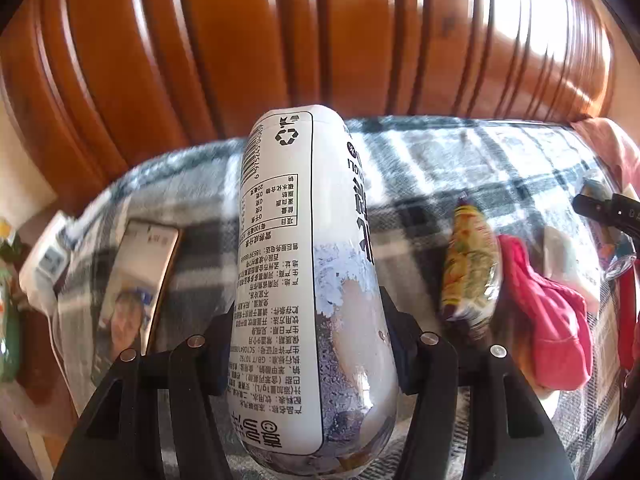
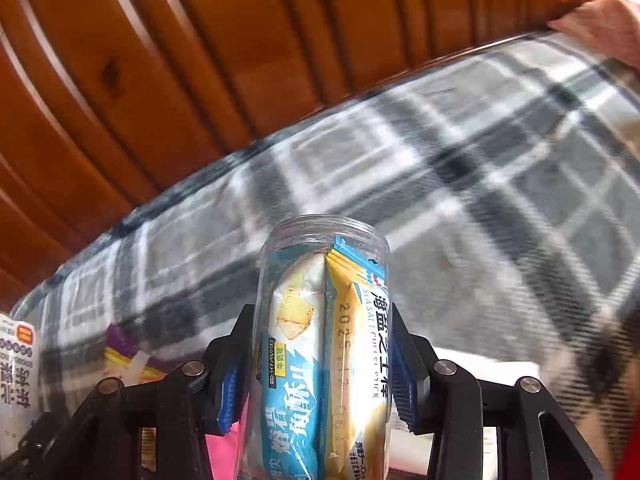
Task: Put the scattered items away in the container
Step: 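Carry the cheese-stick tube and white bottle over the red box with both grippers, then drop the cheese-stick tube into the box with the right gripper while the left releases the bottle, then grasp the white wipes packet with the right gripper while the left grasps the yellow snack bag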
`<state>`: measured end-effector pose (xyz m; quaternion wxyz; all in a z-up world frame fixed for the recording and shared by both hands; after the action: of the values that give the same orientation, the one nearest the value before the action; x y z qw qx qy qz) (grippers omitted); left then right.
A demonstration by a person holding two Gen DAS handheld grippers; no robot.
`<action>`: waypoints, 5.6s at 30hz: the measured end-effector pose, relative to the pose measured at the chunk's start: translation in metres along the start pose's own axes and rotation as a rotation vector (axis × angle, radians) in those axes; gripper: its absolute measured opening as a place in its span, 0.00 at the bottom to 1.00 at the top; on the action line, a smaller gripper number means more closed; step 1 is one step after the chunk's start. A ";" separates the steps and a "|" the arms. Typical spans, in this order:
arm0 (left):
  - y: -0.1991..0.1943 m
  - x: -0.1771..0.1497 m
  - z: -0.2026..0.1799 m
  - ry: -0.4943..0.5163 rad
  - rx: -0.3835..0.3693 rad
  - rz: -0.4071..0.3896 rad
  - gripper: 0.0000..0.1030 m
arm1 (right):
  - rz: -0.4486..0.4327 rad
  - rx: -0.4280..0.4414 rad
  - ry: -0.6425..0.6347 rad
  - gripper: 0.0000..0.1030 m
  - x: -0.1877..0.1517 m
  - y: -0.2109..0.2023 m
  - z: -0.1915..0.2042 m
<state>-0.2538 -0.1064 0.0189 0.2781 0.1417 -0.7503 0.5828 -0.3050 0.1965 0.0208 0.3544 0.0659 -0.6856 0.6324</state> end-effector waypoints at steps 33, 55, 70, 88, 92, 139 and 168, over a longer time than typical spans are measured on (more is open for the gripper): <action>0.009 -0.088 -0.486 0.787 -0.618 0.247 0.62 | -0.003 -0.339 0.552 0.66 -0.119 -0.089 -0.369; -0.020 0.003 -0.219 0.400 -0.253 0.020 1.00 | -0.135 -0.244 0.202 0.98 -0.068 -0.123 -0.230; 0.015 -0.024 -0.060 0.180 -0.055 0.156 1.00 | 0.095 -0.339 -0.089 1.00 -0.129 -0.038 -0.111; 0.022 -0.027 -0.094 0.187 -0.117 0.182 1.00 | -0.016 -0.341 0.174 0.62 -0.110 -0.091 -0.166; 0.024 -0.026 -0.084 0.145 -0.116 0.184 1.00 | 0.016 -0.574 0.183 0.62 -0.102 -0.078 -0.224; 0.039 -0.014 -0.088 0.191 -0.140 0.174 1.00 | 0.051 -0.077 -0.724 1.00 -0.108 0.031 -0.051; 0.089 -0.002 -0.078 0.280 0.027 0.211 1.00 | -0.055 -0.380 -0.202 0.65 -0.135 -0.018 -0.084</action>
<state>-0.2803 -0.0073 -0.0397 0.3153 -0.0167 -0.7068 0.6330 -0.1614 0.2218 -0.0451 0.3070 0.0797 -0.8224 0.4723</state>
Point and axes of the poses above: each gripper's, at about its wrist camera, not at the fingertips, and y roughly the way its jaws point, z to its left, x to its top, the point moved 9 cm from there along y, roughly the way its jaws point, and after that the axes turned 15 degrees about -x, right-handed, at the moved point
